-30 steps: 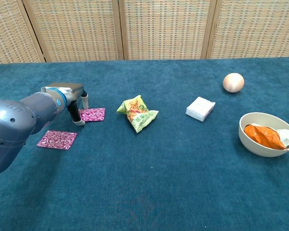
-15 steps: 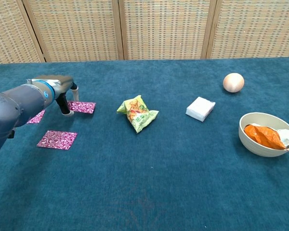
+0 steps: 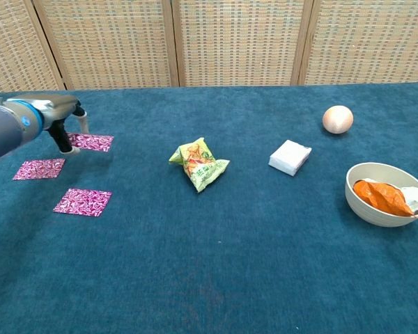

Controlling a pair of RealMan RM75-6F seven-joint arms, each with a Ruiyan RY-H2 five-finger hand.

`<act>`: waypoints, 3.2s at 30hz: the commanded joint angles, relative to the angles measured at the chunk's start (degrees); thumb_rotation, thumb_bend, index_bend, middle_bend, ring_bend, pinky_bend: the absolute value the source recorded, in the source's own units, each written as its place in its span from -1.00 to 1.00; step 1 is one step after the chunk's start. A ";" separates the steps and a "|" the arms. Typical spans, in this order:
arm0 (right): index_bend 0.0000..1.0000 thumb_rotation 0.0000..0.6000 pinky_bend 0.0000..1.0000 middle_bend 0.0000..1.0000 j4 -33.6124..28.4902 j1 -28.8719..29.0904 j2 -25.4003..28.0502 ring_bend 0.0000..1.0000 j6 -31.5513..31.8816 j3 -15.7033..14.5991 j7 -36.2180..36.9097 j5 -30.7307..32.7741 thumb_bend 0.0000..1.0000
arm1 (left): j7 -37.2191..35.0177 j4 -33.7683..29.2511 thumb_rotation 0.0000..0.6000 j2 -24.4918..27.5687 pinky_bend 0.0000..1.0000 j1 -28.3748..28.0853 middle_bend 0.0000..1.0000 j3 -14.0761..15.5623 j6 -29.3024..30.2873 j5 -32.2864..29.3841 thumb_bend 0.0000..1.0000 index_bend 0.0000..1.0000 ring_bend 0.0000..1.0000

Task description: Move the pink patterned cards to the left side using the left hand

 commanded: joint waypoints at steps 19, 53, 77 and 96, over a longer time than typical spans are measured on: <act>-1.00 1.00 -1.00 -1.00 -1.18 -0.47 -0.94 -1.00 1.83 -0.48 -3.92 -1.13 -0.74 | -15.49 -4.22 1.00 17.36 -1.00 12.35 -1.00 7.71 -4.85 8.66 -0.37 -0.28 -1.00; -1.00 1.00 -1.00 -1.00 -1.10 -0.66 -0.66 -1.00 1.99 -0.11 -3.34 -0.69 -0.74 | -16.79 5.70 1.00 7.40 -1.00 9.95 -1.00 8.78 -7.30 11.99 -0.59 -0.28 -1.00; -1.00 1.00 -1.00 -1.00 -1.13 -0.65 -0.56 -1.00 1.96 0.04 -3.29 -0.53 -0.74 | -17.96 -1.54 1.00 9.91 -1.00 10.46 -1.00 8.58 -6.41 14.69 -0.66 -0.28 -1.00; -1.00 1.00 -1.00 -1.00 -2.44 -1.19 -0.24 -1.00 3.57 -0.61 -3.78 -2.57 -0.74 | -14.33 -22.85 1.00 14.71 -1.00 12.90 -1.00 15.33 -0.33 23.75 -0.68 -0.28 -1.00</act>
